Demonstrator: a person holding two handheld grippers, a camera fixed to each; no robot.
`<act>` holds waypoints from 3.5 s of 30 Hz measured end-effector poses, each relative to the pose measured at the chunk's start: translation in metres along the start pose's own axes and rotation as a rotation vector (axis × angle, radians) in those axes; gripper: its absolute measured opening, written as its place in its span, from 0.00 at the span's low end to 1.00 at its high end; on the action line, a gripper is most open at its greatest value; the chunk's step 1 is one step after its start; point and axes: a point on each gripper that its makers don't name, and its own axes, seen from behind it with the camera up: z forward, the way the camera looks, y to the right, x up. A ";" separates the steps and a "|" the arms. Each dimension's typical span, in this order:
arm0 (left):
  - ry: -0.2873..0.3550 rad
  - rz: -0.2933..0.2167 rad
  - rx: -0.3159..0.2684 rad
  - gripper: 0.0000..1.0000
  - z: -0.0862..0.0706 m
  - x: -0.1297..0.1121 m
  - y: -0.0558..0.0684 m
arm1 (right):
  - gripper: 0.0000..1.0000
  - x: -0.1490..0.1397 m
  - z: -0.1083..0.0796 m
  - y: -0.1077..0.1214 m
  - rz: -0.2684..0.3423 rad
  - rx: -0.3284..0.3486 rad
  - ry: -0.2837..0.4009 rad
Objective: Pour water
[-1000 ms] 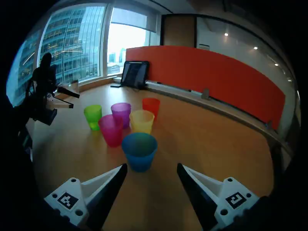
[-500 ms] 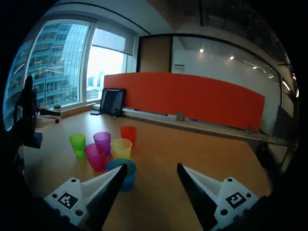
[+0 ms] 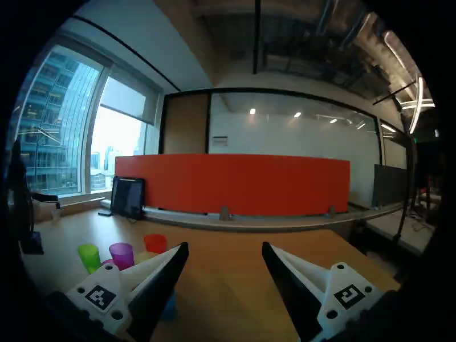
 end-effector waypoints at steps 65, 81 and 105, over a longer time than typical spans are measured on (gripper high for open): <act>0.065 -0.056 0.162 0.98 -0.008 -0.063 -0.025 | 1.00 -0.026 -0.029 0.014 0.020 -0.160 0.056; 0.037 -0.050 0.160 0.98 -0.005 -0.068 -0.028 | 1.00 -0.025 -0.028 0.005 -0.004 -0.147 0.056; 0.035 -0.048 0.160 0.98 -0.006 -0.067 -0.029 | 1.00 -0.055 -0.010 -0.003 0.050 -0.111 0.048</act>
